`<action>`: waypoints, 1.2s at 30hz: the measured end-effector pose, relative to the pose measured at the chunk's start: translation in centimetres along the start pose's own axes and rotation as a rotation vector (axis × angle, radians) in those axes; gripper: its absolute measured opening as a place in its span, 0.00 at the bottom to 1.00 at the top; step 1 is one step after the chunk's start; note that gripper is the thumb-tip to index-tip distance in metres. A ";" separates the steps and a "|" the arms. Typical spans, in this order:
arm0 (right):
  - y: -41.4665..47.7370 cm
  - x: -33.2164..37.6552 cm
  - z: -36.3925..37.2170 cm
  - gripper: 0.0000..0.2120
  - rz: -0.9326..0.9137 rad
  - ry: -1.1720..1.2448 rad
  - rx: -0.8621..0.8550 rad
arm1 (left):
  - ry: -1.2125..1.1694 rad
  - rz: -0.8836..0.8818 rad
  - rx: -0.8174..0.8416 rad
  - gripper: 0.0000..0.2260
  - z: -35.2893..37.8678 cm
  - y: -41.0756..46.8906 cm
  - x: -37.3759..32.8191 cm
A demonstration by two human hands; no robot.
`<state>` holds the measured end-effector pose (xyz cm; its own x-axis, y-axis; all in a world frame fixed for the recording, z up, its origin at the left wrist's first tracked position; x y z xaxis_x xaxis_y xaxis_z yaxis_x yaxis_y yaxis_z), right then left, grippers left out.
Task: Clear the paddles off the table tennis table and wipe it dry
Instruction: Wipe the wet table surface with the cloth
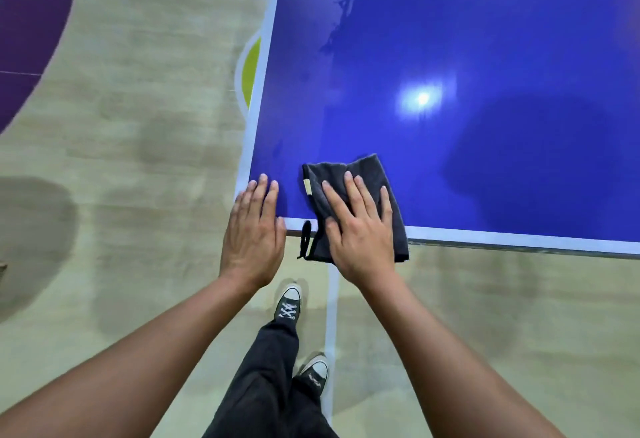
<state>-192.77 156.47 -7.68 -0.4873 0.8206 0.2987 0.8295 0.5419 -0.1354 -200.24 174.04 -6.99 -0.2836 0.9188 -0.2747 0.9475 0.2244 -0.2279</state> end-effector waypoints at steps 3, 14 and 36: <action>-0.2 1.7 0.5 0.26 -0.003 0.024 -0.002 | -0.029 -0.003 0.020 0.26 -0.2 -0.9 0.1; 12.2 2.1 -1.5 0.26 -0.032 0.015 0.039 | -0.038 -0.024 -0.037 0.23 -3.4 4.0 1.4; 49.7 -11.1 -10.2 0.27 0.209 0.023 -0.009 | 0.020 -0.022 -0.100 0.25 -10.4 41.0 1.9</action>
<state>-143.38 172.43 -8.07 -0.2979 0.9105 0.2867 0.9145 0.3584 -0.1881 -160.41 188.41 -7.12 -0.3024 0.9193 -0.2520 0.9514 0.2749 -0.1388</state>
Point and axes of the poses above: each hand's wrist, its own y-axis towards the middle knuckle, its own z-axis out of the palm, x = y × z, the point moved 2 cm from there along y, towards the middle knuckle, and after that the axes turned 10 degrees about x, right-handed, at the moved point
